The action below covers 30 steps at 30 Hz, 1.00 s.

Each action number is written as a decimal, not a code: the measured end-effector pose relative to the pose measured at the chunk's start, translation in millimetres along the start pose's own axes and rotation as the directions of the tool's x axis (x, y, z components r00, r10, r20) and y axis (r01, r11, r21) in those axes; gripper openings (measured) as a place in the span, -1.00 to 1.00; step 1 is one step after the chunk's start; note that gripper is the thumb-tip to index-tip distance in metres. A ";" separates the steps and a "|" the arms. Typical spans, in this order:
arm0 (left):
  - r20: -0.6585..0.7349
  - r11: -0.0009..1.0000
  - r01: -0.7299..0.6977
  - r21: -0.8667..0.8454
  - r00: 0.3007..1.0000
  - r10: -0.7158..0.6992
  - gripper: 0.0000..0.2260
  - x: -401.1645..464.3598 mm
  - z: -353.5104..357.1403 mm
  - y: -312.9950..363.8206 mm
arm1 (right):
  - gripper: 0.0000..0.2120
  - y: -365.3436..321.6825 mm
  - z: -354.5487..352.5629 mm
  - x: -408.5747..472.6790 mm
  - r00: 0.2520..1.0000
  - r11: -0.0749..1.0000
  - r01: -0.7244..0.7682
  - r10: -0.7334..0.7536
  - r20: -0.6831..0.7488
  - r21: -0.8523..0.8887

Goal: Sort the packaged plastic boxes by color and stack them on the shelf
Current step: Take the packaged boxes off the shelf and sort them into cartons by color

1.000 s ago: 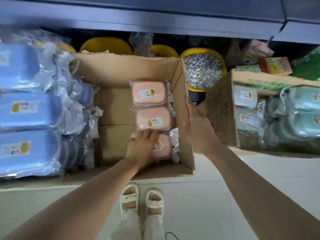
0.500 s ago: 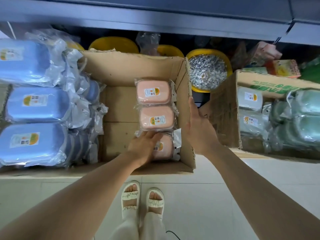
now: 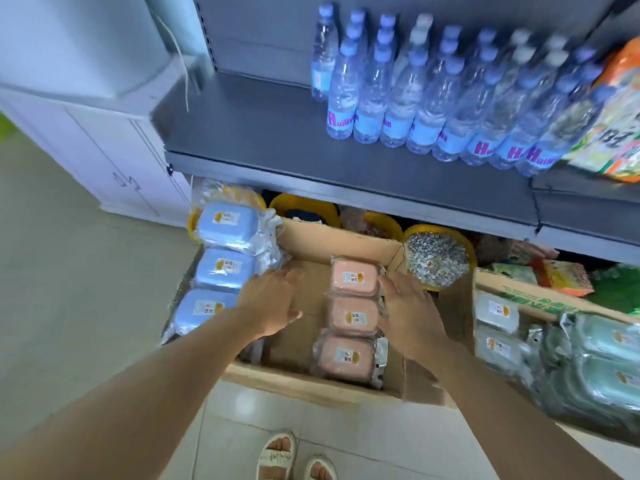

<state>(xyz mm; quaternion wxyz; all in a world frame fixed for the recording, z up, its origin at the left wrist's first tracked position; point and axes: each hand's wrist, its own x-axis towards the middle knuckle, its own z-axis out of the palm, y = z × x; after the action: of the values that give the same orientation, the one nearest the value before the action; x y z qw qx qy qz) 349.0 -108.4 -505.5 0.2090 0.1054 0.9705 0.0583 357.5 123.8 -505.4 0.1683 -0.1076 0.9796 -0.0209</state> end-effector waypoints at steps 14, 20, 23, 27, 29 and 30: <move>-0.097 0.975 0.205 -0.081 0.972 -0.212 -0.51 -84.2 -102.6 -132.3 | -0.40 -148.4 -99.1 29.2 0.972 0.976 0.210 -0.202 -0.120 0.054; -0.065 0.990 0.121 -0.077 0.990 -0.126 -0.49 -54.9 -102.2 -200.1 | -0.30 -203.9 -68.0 86.6 0.990 0.986 0.137 -0.132 -0.057 0.093; -0.046 0.996 0.062 -0.064 0.997 -0.065 -0.47 -34.0 -99.7 -229.0 | -0.24 -222.4 -50.6 115.4 0.998 0.989 0.063 -0.058 -0.039 0.131; -0.014 0.998 0.010 -0.070 1.000 -0.011 -0.45 -6.0 -84.4 -255.6 | -0.18 -236.0 -30.9 150.7 0.999 0.996 0.033 -0.031 -0.021 0.082; -0.003 0.997 -0.013 -0.079 1.000 0.013 -0.45 7.8 -74.3 -262.6 | -0.14 -240.1 -23.8 169.3 0.999 0.998 0.039 -0.038 -0.027 0.042; 0.003 0.996 -0.021 -0.091 1.000 0.022 -0.45 16.4 -66.2 -266.3 | -0.12 -242.0 -16.4 181.3 0.999 0.999 0.044 -0.043 -0.028 0.022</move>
<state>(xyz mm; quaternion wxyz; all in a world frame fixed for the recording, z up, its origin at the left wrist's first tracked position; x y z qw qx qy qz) 258.7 -367.8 -493.8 0.2148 0.1063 0.9652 0.1047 234.5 -151.8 -530.2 0.1554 -0.1267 0.9790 -0.0372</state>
